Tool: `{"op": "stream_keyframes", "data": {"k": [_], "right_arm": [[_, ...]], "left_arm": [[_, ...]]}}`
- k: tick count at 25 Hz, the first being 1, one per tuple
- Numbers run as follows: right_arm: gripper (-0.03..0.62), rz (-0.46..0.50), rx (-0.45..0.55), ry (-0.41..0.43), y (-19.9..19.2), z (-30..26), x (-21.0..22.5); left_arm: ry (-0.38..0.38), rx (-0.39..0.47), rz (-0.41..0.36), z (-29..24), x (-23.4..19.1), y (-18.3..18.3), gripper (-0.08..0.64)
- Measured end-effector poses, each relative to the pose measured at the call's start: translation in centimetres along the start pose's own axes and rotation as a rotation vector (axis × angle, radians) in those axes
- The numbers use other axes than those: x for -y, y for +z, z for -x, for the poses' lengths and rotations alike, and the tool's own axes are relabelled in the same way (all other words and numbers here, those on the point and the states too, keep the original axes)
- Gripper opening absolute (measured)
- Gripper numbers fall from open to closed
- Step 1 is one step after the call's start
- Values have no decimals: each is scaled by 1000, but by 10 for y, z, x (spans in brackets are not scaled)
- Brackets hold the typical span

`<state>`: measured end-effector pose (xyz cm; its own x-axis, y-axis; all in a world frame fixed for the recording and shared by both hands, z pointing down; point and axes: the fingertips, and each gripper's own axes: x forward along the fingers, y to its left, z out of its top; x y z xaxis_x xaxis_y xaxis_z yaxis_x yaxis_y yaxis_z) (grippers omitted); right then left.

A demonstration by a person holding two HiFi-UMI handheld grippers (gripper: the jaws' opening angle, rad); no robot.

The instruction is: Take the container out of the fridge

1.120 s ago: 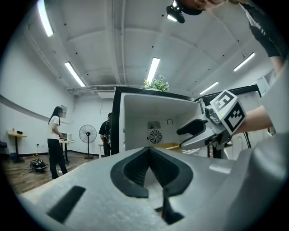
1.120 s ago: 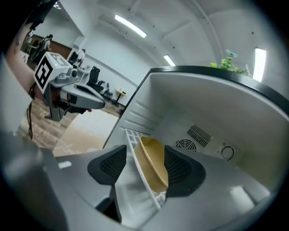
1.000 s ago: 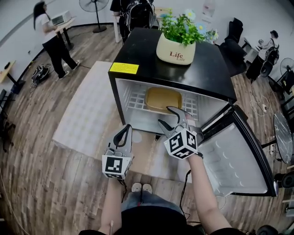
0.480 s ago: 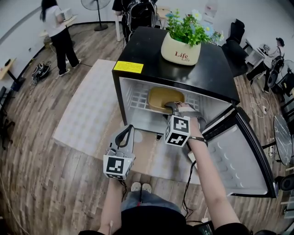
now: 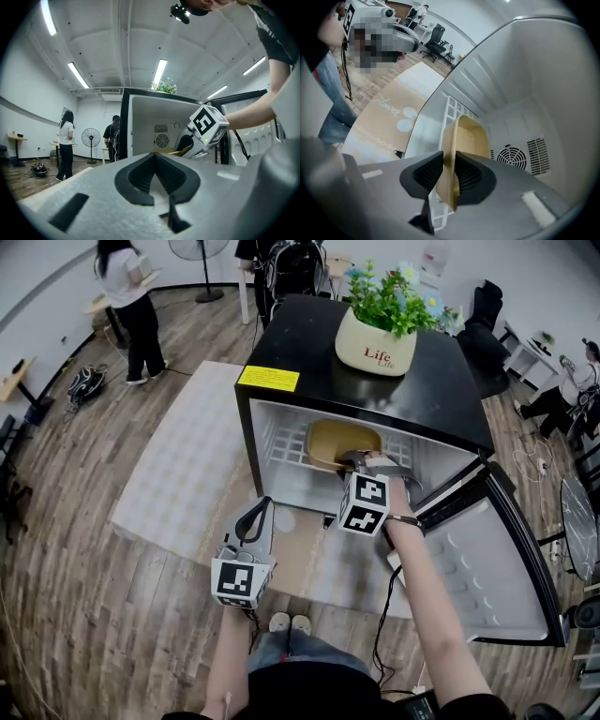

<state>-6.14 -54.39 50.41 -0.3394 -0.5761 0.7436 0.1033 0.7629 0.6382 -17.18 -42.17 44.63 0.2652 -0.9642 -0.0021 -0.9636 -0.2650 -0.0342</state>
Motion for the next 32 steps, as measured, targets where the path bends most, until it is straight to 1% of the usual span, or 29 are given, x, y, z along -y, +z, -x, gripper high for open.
{"op": "stream_keyframes", "data": {"k": [4, 8, 13, 18, 27, 30, 32], "right_arm": [[76, -9, 6, 7, 1, 1, -2], [25, -19, 16, 7, 2, 3, -5], [21, -70, 66, -10, 10, 13, -10], [20, -212, 190, -60, 22, 37, -10], [20, -432, 385, -199, 32, 95, -12], [20, -525, 472, -239, 33, 118, -15], [20, -608, 550, -257, 33, 134, -16]], "left_arm": [[2, 2, 1, 2, -2, 2, 5], [-2, 5, 1, 2, -1, 2, 5], [-7, 10, 2, 6, 0, 4, 5], [-7, 12, -1, 10, 0, 6, 5], [-27, 21, -9, 22, 10, 12, 6], [-39, 26, -16, 25, 16, 15, 5], [-40, 29, -21, 27, 18, 18, 5]]}}
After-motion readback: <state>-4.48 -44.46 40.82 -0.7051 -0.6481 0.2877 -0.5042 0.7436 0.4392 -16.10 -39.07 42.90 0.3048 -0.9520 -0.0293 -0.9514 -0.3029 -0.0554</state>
